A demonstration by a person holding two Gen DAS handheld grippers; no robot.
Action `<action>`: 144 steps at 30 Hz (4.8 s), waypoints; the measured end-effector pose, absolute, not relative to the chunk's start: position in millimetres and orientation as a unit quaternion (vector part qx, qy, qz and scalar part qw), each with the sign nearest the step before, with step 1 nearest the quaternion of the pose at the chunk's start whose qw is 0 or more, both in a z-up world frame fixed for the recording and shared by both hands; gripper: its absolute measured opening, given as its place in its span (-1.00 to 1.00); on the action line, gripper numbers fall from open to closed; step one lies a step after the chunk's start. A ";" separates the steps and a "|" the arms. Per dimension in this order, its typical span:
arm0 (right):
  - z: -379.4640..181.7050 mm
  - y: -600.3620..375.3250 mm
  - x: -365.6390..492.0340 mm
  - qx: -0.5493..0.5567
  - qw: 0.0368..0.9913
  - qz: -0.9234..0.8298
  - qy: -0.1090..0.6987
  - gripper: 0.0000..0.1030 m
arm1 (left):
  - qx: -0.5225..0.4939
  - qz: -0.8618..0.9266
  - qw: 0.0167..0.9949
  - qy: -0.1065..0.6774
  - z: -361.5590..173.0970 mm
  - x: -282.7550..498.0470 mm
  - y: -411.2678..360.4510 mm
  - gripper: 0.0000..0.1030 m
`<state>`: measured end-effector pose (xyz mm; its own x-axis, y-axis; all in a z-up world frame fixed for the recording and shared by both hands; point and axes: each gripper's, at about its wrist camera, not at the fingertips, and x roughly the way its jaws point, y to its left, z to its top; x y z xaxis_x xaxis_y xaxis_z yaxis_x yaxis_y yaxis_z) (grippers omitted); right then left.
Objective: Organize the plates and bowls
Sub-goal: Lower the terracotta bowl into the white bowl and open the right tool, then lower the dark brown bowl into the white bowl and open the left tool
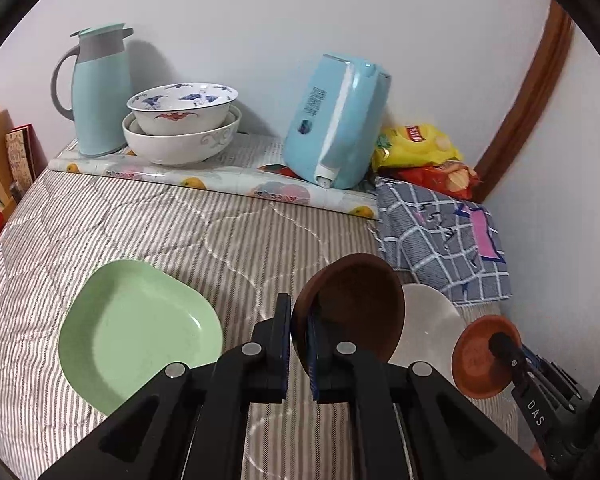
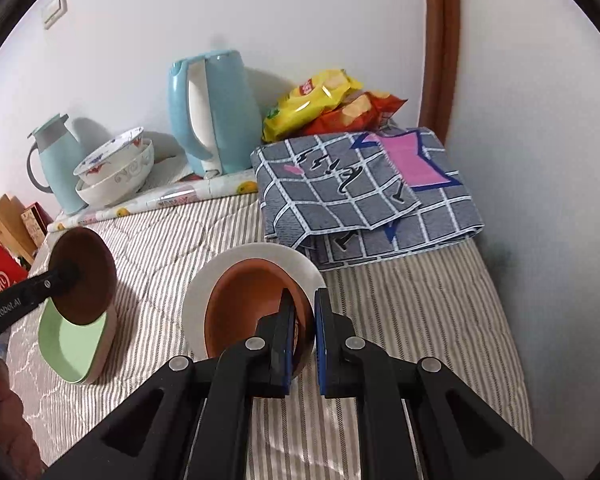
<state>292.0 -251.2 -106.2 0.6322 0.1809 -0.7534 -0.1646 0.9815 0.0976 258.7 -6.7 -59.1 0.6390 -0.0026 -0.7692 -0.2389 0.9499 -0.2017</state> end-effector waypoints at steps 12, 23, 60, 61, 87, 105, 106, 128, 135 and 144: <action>-141.7 -228.1 323.3 -0.009 0.887 0.104 0.449 -0.82 | -0.153 0.081 0.885 0.433 -80.2 278.6 12.4 -0.85; -163.8 -215.1 344.0 -0.024 0.874 0.108 0.474 -0.82 | -0.160 0.076 0.880 0.440 -91.6 291.6 18.9 -0.85; -182.2 -191.5 353.4 -0.093 0.853 0.104 0.503 -0.37 | -0.160 0.059 0.880 0.443 -91.5 285.3 20.5 -0.85; -182.2 -190.7 352.6 -0.094 0.853 0.103 0.504 -0.37 | -0.161 0.059 0.880 0.442 -90.9 284.3 20.7 -0.85; -119.0 -252.1 302.3 -0.018 0.888 0.103 0.448 -0.19 | -0.152 0.024 0.888 0.433 -69.9 265.4 -22.6 -0.84; -132.9 -337.8 291.1 0.028 0.893 0.043 0.447 -0.19 | -0.142 -0.012 0.873 0.466 -96.8 292.3 -82.1 -0.84; -134.2 -340.5 291.6 0.029 0.893 0.041 0.448 -0.19 | -0.140 -0.012 0.872 0.469 -99.9 295.5 -84.4 -0.84; -153.1 -347.4 303.4 0.025 0.887 0.024 0.460 -0.19 | -0.124 -0.020 0.856 0.501 -131.9 322.6 -106.0 -0.84; -154.7 -342.4 303.9 0.022 0.885 0.028 0.463 -0.19 | -0.143 -0.037 0.850 0.505 -131.5 322.1 -103.3 -0.83; -149.6 -331.2 301.0 0.012 0.886 0.037 0.462 -0.19 | -0.143 -0.060 0.844 0.513 -130.6 319.5 -104.7 -0.62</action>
